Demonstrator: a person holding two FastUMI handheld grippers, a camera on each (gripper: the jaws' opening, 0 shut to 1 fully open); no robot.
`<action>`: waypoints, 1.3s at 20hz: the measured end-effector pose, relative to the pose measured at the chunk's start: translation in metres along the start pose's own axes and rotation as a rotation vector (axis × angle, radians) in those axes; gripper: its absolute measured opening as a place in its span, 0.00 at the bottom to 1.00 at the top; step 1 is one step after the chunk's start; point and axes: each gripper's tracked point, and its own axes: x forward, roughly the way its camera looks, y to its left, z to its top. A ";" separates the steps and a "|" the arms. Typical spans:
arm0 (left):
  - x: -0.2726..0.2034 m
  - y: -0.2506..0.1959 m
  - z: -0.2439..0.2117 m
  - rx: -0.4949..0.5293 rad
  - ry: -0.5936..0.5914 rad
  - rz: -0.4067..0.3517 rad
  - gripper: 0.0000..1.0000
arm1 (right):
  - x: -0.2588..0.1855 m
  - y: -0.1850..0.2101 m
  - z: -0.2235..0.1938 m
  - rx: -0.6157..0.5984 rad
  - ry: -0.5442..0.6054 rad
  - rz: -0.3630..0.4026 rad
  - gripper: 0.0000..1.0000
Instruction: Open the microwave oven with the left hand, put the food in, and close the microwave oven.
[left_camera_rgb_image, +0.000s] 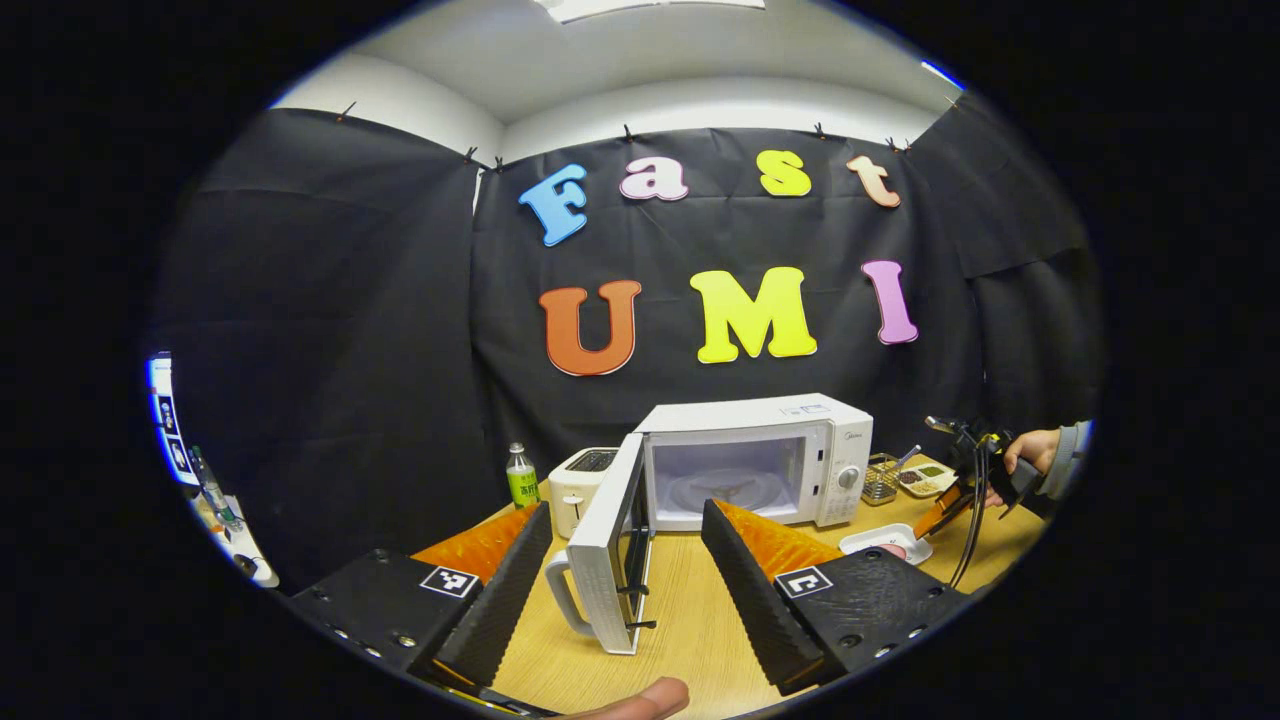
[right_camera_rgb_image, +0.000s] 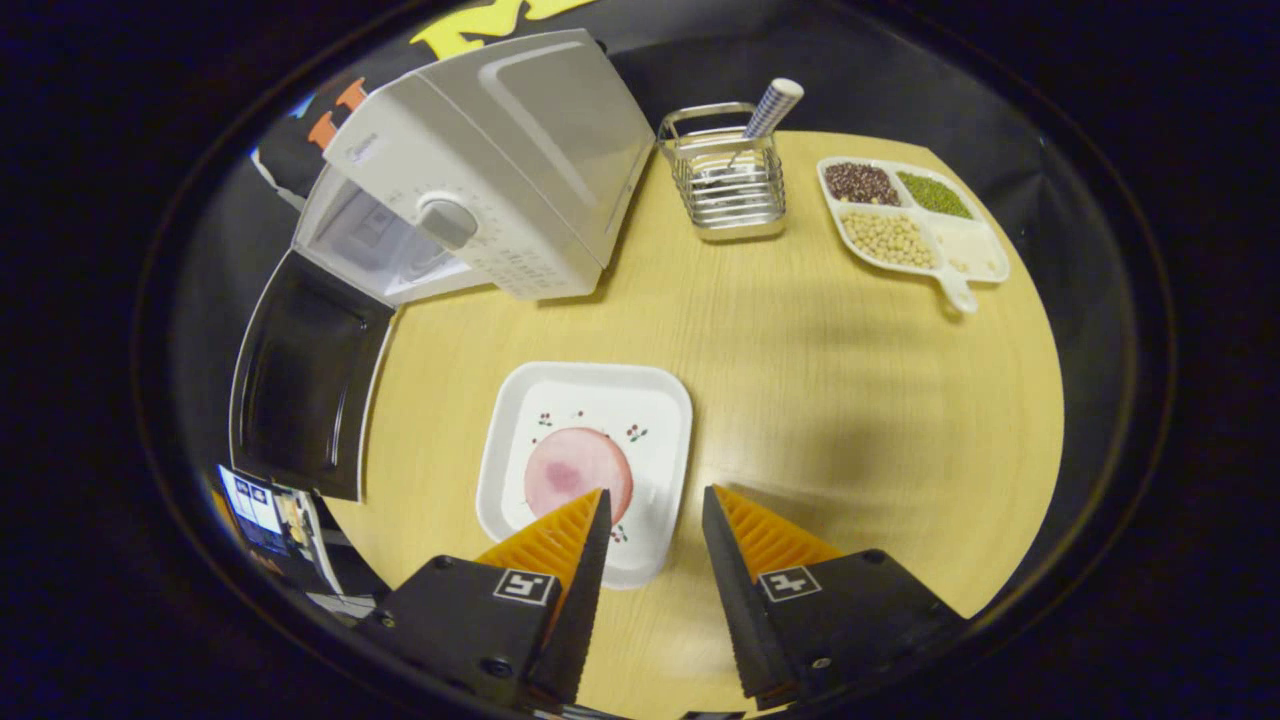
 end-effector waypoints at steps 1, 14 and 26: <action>0.001 -0.008 0.000 -0.004 0.002 -0.024 0.92 | 0.004 -0.005 0.001 0.002 0.016 -0.008 0.55; 0.003 -0.020 -0.001 -0.033 -0.003 -0.075 0.95 | 0.028 -0.004 0.003 0.050 0.117 0.028 0.04; -0.010 -0.001 -0.002 -0.084 -0.033 -0.145 0.95 | 0.040 0.036 -0.015 0.377 -0.073 0.260 0.04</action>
